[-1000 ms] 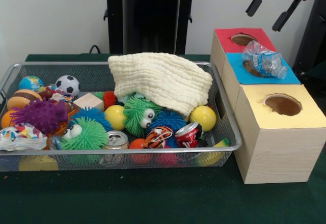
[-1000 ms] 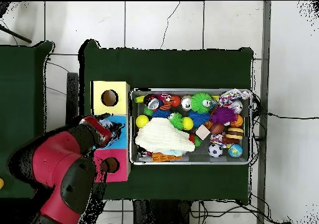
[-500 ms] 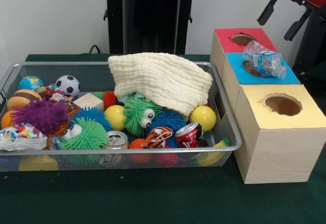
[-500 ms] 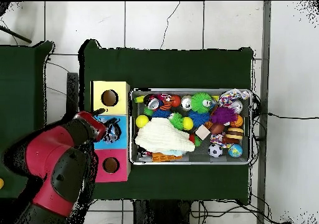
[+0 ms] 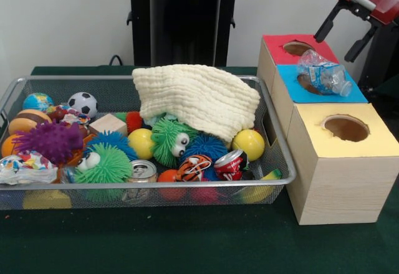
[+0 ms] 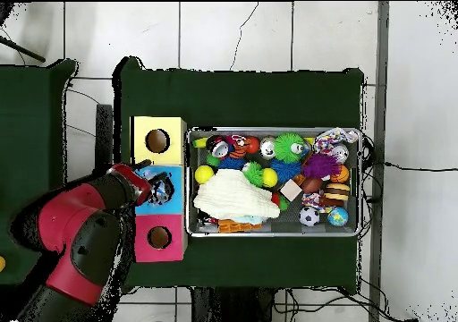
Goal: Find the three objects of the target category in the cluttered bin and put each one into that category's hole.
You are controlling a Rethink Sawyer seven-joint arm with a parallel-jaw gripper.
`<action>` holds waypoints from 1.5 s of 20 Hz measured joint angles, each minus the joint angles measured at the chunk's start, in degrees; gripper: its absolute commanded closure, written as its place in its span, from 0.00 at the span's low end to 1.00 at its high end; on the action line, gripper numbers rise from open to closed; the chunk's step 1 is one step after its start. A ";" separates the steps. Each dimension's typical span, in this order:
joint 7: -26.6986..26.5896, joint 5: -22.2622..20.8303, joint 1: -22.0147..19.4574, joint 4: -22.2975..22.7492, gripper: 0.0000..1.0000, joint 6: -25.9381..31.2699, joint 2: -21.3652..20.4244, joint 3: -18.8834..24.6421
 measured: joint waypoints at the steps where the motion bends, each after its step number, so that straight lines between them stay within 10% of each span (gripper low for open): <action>1: 0.00 0.00 0.04 -0.01 0.00 0.00 0.04 -0.01; 30: 0.40 0.04 0.38 -0.02 0.00 -0.11 2.82 0.00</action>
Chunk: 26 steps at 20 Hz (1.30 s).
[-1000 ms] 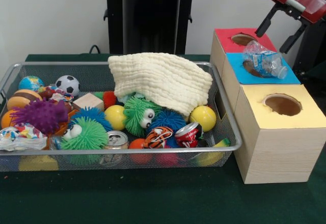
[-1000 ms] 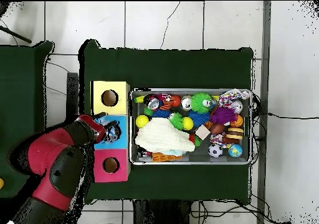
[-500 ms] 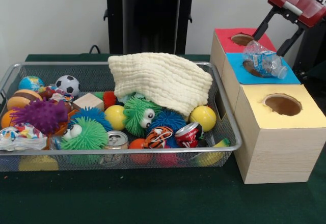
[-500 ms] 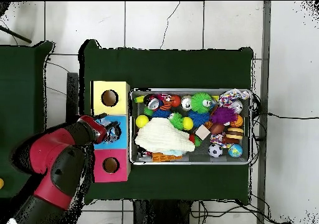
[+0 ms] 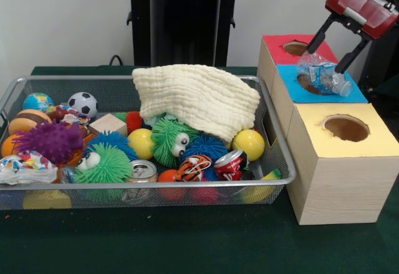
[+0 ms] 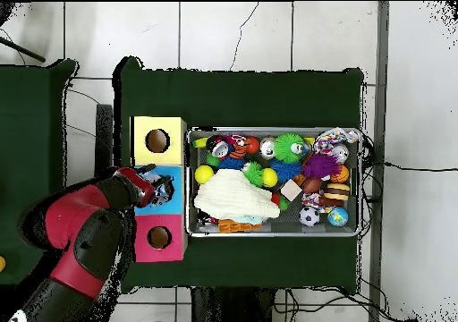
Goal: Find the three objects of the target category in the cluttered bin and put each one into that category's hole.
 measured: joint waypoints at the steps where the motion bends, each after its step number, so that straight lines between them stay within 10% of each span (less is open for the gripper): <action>1: 0.13 0.00 0.04 -0.01 0.00 -0.01 0.11 -0.01; 26: 0.50 0.27 0.73 -0.01 0.00 -0.34 1.21 0.00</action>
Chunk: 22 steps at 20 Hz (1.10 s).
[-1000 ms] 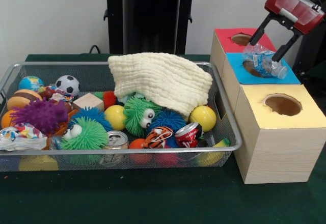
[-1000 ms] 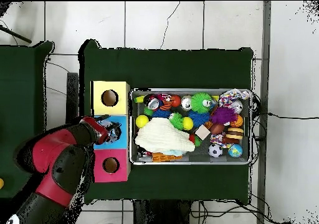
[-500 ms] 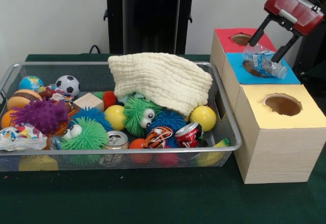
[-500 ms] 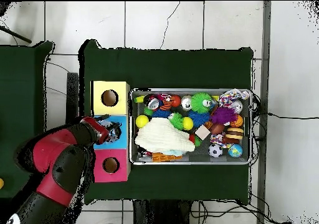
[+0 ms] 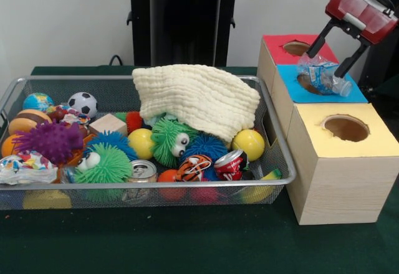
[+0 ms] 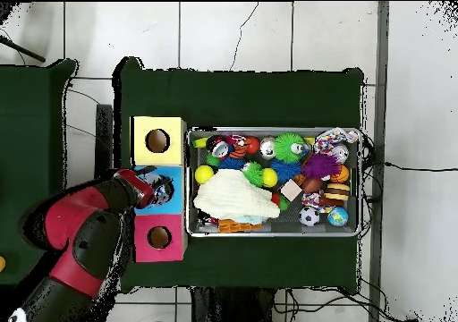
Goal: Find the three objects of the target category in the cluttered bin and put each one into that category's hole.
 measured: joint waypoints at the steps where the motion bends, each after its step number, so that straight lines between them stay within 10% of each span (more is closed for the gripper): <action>1: 0.01 0.14 0.14 0.00 0.00 0.00 0.12 0.00; 22: 0.27 2.56 1.17 -0.02 0.00 -2.45 2.26 0.02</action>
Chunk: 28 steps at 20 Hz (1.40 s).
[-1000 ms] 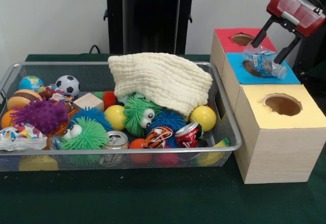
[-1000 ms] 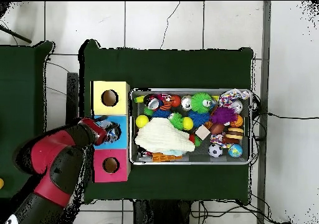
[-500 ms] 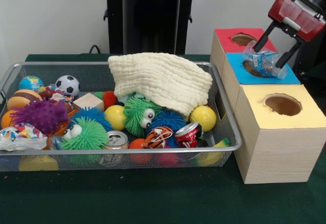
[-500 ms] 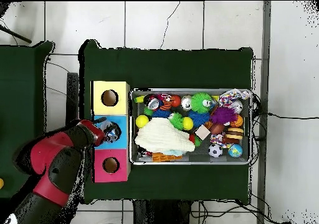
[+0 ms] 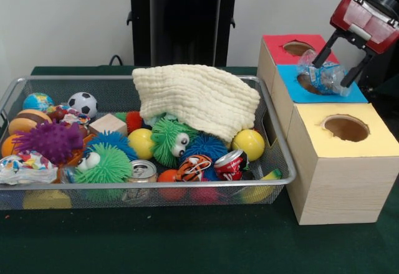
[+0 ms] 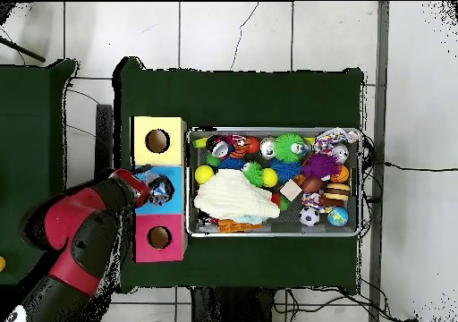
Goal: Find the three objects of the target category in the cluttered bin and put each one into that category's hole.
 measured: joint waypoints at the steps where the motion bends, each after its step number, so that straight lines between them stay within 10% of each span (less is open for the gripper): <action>1: 0.00 0.11 0.00 0.01 0.00 -0.11 0.01 0.00; 28: 0.00 0.65 0.67 1.50 0.00 -1.36 0.01 0.40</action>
